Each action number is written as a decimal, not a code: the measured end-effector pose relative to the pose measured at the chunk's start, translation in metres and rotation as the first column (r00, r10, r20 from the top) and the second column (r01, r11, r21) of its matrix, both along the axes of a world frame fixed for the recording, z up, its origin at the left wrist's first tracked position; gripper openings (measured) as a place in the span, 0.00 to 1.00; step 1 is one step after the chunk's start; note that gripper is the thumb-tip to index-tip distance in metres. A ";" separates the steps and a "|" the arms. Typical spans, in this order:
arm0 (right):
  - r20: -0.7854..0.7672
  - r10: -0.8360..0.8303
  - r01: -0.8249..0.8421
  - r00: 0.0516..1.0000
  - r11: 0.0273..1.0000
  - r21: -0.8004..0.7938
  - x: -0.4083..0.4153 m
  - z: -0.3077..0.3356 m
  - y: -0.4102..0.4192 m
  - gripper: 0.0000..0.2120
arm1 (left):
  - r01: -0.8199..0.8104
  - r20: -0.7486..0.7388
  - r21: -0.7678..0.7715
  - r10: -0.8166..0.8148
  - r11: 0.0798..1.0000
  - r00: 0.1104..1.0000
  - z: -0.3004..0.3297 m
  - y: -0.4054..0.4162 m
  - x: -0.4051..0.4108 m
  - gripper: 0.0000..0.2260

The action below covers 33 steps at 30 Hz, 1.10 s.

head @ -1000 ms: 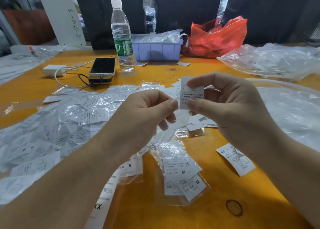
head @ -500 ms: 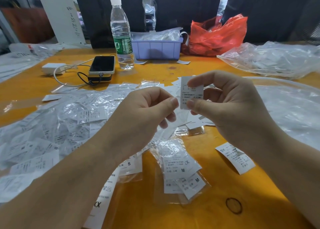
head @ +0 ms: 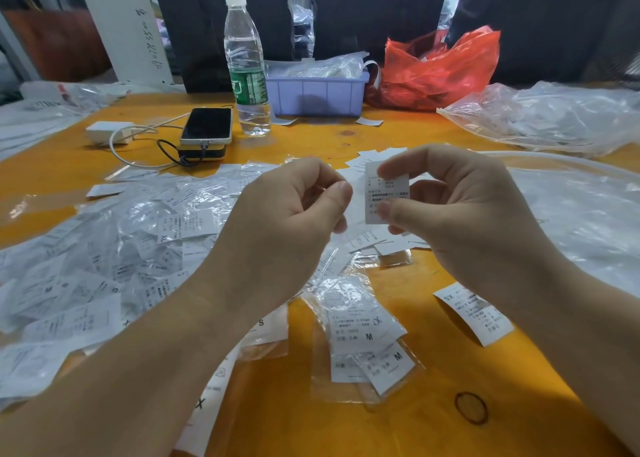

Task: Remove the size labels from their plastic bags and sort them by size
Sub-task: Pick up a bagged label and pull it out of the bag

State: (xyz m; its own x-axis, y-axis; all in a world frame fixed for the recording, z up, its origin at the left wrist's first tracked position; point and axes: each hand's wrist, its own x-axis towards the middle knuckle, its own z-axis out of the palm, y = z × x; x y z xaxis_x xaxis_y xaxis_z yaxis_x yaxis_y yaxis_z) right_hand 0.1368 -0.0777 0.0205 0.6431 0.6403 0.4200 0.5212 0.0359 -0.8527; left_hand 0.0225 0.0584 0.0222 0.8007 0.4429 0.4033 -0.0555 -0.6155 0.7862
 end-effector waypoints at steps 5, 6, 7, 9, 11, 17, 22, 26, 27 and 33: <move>0.013 -0.033 0.033 0.999 0.999 0.001 0.001 0.000 0.000 0.12 | 0.006 -0.011 -0.073 -0.007 0.997 1.000 -0.001 0.002 0.000 0.09; 0.016 -0.036 0.036 0.999 0.999 0.001 0.001 0.000 0.000 0.12 | 0.008 -0.015 -0.087 -0.009 0.996 1.000 -0.001 0.002 0.000 0.09; 0.021 -0.040 0.040 0.999 0.999 0.002 0.001 0.001 0.000 0.12 | 0.009 -0.019 -0.096 -0.011 0.995 1.000 -0.001 0.003 0.001 0.09; 0.031 -0.051 0.051 0.998 0.999 0.014 0.000 0.001 0.000 0.12 | 0.008 -0.021 -0.108 -0.010 0.994 1.000 -0.002 0.003 0.001 0.09; 0.038 -0.058 0.057 0.998 0.998 0.029 0.000 0.001 0.000 0.12 | 0.008 -0.020 -0.107 -0.010 0.994 1.000 -0.003 0.003 0.001 0.09; 0.045 -0.027 0.024 0.999 0.998 0.062 -0.002 0.002 0.000 0.13 | 0.063 -0.036 -0.154 -0.070 0.986 0.997 -0.003 0.004 0.003 0.06; 0.051 -0.001 -0.003 0.999 0.997 0.081 -0.004 0.002 0.000 0.13 | 0.152 -0.083 -0.207 -0.172 0.966 0.982 -0.004 0.001 0.003 0.06; 0.031 0.031 -0.034 0.999 0.994 0.105 -0.004 0.002 0.000 0.13 | 0.161 -0.084 -0.232 -0.185 0.959 0.979 -0.003 0.000 0.003 0.07; 0.028 0.038 -0.040 0.999 0.994 0.106 -0.004 0.002 0.000 0.13 | 0.162 -0.086 -0.235 -0.187 0.958 0.979 -0.003 0.001 0.003 0.07; 0.027 0.060 -0.062 0.998 0.993 0.103 -0.004 0.001 0.000 0.13 | 0.145 -0.081 -0.221 -0.167 0.964 0.983 -0.004 0.002 0.003 0.08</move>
